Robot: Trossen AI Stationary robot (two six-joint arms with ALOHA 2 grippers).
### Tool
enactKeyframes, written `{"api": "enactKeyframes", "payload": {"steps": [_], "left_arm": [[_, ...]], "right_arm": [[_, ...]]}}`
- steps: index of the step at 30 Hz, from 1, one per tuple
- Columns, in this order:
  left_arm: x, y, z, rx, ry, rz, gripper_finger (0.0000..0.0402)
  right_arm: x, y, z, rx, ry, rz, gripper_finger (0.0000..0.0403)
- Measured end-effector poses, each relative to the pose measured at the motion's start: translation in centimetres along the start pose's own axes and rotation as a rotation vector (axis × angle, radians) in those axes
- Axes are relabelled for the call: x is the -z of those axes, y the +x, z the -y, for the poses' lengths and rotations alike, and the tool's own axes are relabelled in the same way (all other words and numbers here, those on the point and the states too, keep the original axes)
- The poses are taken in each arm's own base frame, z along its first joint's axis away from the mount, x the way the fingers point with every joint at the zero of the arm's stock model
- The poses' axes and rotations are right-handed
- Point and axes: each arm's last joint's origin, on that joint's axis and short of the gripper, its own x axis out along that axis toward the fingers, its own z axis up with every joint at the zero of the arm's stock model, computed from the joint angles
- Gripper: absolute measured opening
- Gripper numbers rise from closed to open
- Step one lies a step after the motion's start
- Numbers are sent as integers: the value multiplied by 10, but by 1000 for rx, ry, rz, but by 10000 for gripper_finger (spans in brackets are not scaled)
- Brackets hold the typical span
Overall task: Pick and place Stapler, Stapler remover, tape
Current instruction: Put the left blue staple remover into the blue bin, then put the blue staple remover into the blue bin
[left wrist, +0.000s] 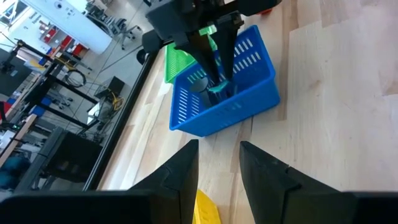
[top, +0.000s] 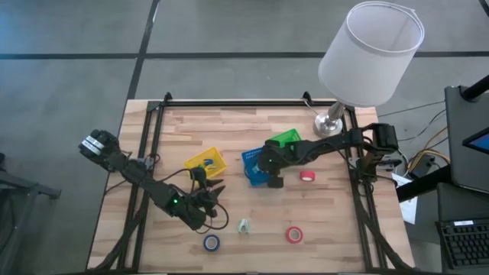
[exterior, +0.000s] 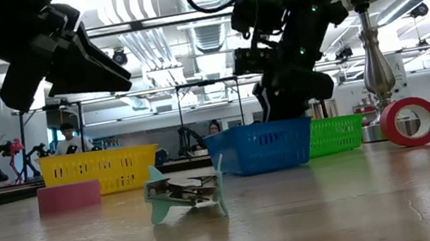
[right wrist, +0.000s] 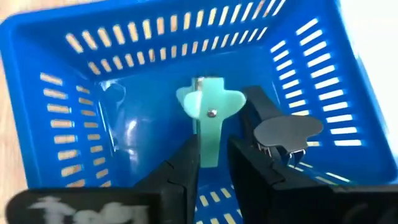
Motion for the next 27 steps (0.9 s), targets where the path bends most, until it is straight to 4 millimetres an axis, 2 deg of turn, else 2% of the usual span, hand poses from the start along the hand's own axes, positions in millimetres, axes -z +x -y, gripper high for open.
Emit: {"api": "enactKeyframes", "payload": {"steps": [9, 14, 20, 27], "left_arm": [[0, 0, 0, -1, -1, -1, 119], [0, 0, 0, -1, -3, -1, 119], [0, 0, 1, 39, -49, -7, 119], [0, 0, 3, 105, -106, -21, 119]], "right_arm": [[-11, -22, 0, 1, 1, 49, 125], [-29, -39, -8, -12, -12, 117, 135], [-51, -56, -30, -54, -25, 200, 141], [-60, -62, -76, -133, -120, 237, 143]]}}
